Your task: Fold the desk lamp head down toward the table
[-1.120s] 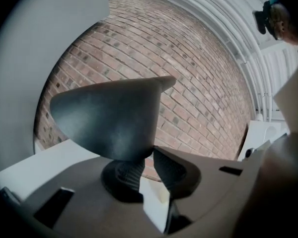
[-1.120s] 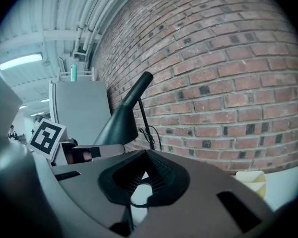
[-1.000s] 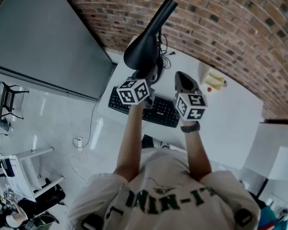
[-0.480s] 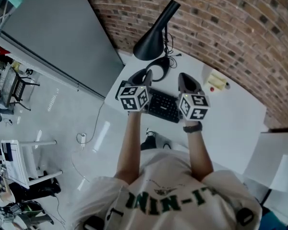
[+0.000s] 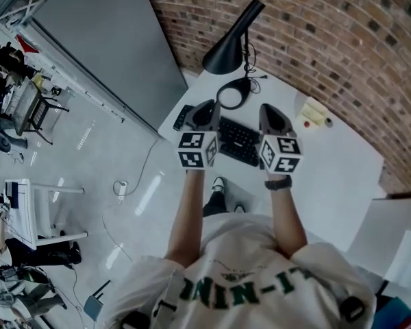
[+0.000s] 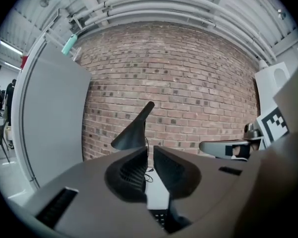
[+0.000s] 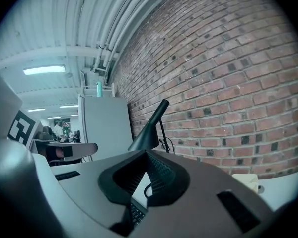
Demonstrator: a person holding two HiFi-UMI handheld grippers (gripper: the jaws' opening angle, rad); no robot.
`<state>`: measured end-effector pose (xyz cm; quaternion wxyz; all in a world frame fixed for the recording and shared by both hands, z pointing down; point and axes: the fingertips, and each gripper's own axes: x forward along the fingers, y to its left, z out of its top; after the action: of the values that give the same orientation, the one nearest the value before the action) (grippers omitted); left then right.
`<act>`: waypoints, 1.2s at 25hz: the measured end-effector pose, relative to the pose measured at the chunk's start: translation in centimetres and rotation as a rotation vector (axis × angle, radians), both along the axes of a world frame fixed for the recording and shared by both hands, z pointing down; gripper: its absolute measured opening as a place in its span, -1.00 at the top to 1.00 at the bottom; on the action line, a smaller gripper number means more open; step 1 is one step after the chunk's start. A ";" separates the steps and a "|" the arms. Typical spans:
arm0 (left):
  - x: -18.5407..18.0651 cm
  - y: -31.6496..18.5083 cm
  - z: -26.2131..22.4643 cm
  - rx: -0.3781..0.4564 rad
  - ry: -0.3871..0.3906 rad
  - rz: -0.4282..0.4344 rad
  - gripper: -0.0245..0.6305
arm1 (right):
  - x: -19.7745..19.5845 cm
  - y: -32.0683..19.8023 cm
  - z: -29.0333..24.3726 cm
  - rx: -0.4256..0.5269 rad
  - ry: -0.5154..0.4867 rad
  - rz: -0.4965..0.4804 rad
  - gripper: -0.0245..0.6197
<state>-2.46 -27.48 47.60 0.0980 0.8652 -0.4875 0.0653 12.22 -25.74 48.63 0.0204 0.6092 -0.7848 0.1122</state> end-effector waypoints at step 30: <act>0.0 0.4 1.5 -0.054 0.156 -0.026 0.91 | 0.3 1.9 -1.6 0.050 0.104 -0.029 0.92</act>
<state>-2.46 -27.11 49.11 0.1599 0.8583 -0.4876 0.0095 12.50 -23.82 47.01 0.0478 0.6031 -0.7939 0.0603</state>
